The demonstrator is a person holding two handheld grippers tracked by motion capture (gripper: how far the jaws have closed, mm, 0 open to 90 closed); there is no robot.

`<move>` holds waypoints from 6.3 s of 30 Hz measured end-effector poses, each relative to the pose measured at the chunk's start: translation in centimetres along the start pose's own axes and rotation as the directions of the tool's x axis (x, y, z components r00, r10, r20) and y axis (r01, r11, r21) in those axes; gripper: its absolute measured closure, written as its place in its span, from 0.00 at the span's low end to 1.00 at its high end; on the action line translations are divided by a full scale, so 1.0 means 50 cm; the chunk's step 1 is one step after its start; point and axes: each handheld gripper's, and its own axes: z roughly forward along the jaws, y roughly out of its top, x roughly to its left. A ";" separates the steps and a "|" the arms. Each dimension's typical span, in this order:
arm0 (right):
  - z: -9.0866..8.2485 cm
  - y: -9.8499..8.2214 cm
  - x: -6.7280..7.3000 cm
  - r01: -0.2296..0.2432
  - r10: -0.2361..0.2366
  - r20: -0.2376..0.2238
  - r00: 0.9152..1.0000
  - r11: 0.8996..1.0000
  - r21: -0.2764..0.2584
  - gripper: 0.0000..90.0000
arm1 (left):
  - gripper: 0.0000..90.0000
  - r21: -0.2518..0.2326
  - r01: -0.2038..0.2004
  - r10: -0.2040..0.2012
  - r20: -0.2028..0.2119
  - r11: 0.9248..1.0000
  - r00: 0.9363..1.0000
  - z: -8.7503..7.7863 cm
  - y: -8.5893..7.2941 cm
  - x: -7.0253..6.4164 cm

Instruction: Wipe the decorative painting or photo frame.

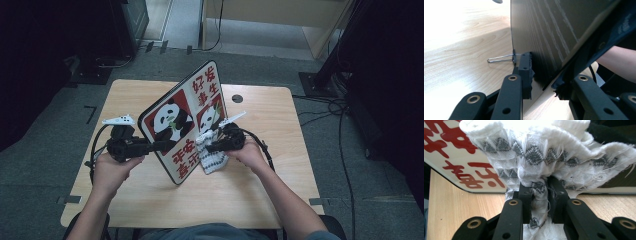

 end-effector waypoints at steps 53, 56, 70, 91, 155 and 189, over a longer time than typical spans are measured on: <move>-0.154 0.241 0.153 0.197 -0.203 -0.019 0.979 0.964 -0.178 0.86 | 0.81 -0.012 0.018 -0.018 -0.011 1.000 1.000 -0.004 -0.002 0.004; -0.170 0.264 0.168 0.221 -0.226 -0.005 0.974 0.956 -0.193 0.86 | 0.81 -0.011 0.018 -0.018 -0.011 1.000 1.000 -0.004 -0.002 0.004; -0.194 0.330 0.216 0.272 -0.274 0.016 0.961 0.941 -0.200 0.85 | 0.81 -0.010 0.018 -0.018 -0.002 1.000 1.000 -0.004 -0.001 0.008; -0.167 0.301 0.196 0.258 -0.262 -0.001 0.965 0.951 -0.173 0.85 | 0.80 -0.004 0.010 -0.010 0.003 1.000 1.000 -0.003 0.000 0.009; -0.080 0.156 0.128 0.208 -0.212 -0.019 0.977 0.971 -0.120 0.85 | 0.80 -0.006 0.009 -0.009 0.002 1.000 1.000 0.001 0.001 0.005; -0.030 0.075 0.097 0.150 -0.153 -0.041 0.987 0.986 -0.077 0.85 | 0.80 -0.001 0.003 -0.003 0.005 1.000 1.000 0.001 0.002 0.006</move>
